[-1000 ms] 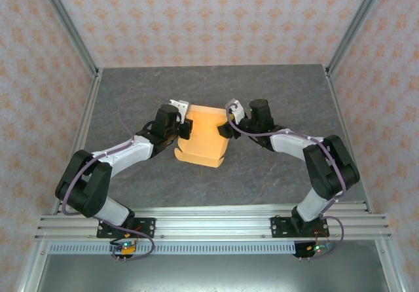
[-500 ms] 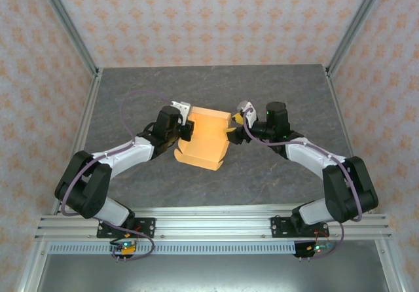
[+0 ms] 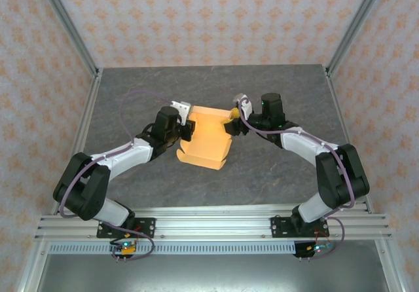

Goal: Fold the paper box

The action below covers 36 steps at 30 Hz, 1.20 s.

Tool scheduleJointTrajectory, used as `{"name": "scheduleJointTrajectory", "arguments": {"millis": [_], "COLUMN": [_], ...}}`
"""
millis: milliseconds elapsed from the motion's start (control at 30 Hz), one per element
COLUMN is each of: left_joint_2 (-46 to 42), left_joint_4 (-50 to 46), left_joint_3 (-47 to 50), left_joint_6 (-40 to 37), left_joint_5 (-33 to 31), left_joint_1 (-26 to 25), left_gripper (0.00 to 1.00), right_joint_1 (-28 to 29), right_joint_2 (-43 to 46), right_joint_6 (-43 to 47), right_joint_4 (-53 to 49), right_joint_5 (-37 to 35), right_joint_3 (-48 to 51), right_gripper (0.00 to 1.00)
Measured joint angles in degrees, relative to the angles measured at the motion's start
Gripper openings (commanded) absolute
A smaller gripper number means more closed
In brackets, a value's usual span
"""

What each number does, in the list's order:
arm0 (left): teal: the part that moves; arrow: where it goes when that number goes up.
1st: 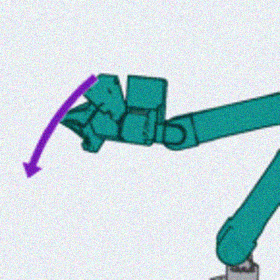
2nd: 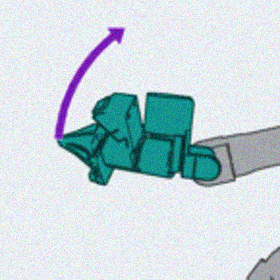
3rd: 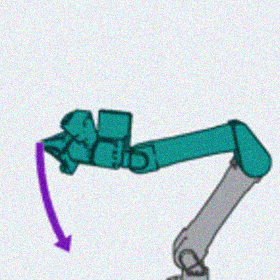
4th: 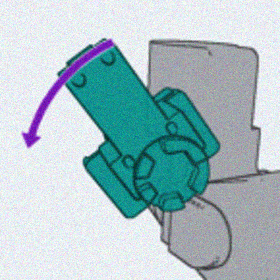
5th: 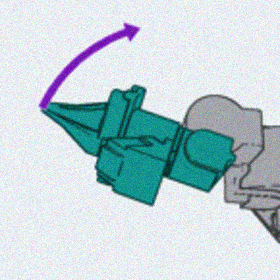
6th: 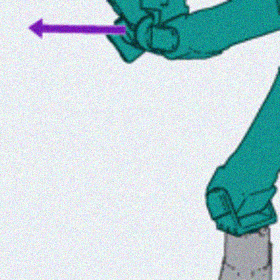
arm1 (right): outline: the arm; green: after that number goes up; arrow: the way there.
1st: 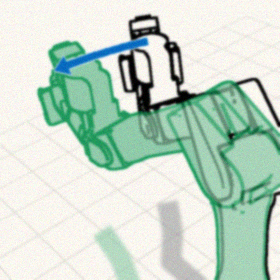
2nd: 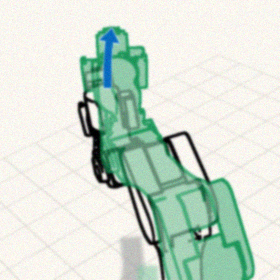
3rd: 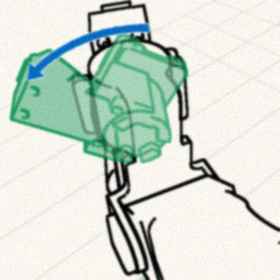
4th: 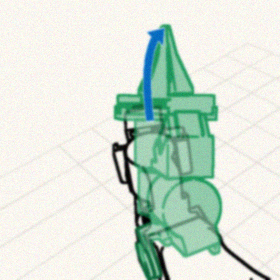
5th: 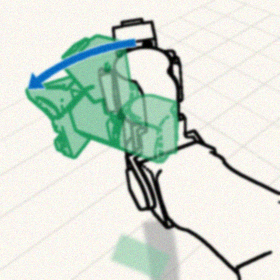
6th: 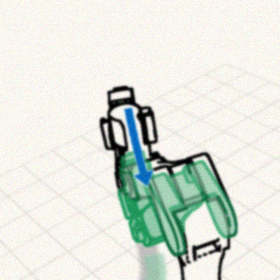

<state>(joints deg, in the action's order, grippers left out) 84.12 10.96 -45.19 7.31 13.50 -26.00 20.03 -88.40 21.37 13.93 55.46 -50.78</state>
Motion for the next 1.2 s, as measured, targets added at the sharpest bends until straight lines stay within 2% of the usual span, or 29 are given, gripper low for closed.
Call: {"name": "scheduleJointTrajectory", "arguments": {"millis": [133,400,433,467,533,600,733,867,1033,1200], "left_joint_2": [-0.5,-0.5,-0.5,-0.4,0.1,0.9,3.0,5.1,8.6,11.8], "left_joint_4": [0.0,-1.6,-1.7,-1.7,-1.7,-1.7,-2.3,-3.6,-7.0,-8.0], "left_joint_3": [0.0,0.0,0.0,0.0,0.0,-0.1,-0.5,-2.3,-7.1,-10.4], "left_joint_6": [-0.2,0.3,0.7,1.3,2.7,4.9,10.1,16.7,29.1,42.3], "left_joint_5": [0.0,-2.1,-2.6,-3.3,-4.3,-5.6,-8.6,-11.1,-16.1,-19.4], "left_joint_1": [0.0,0.1,0.1,0.1,0.1,0.1,-0.2,-0.2,-0.2,-0.2], "left_gripper": [0.00,0.00,0.00,0.00,0.00,0.00,0.00,0.00,0.00,0.00], "right_joint_1": [0.0,2.3,2.8,3.4,4.1,4.4,3.9,4.0,3.9,6.3], "right_joint_2": [-0.6,-1.9,-1.9,-1.9,-1.9,-1.6,2.1,11.3,23.3,27.8], "right_joint_6": [-0.3,-3.9,-4.5,-5.3,-7.3,-10.2,-15.9,-24.0,-40.4,-54.1], "right_joint_4": [-0.3,1.6,2.1,2.9,5.0,8.0,9.7,11.4,10.6,6.5], "right_joint_5": [0.7,-4.1,-5.2,-6.4,-8.3,-11.2,-16.5,-24.4,-38.4,-45.0], "right_joint_3": [-1.0,-1.2,-1.0,-0.7,0.4,2.6,6.8,10.6,14.0,15.6], "right_gripper": [0.41,0.36,0.37,0.45,0.67,0.74,0.77,0.79,0.79,0.78]}}
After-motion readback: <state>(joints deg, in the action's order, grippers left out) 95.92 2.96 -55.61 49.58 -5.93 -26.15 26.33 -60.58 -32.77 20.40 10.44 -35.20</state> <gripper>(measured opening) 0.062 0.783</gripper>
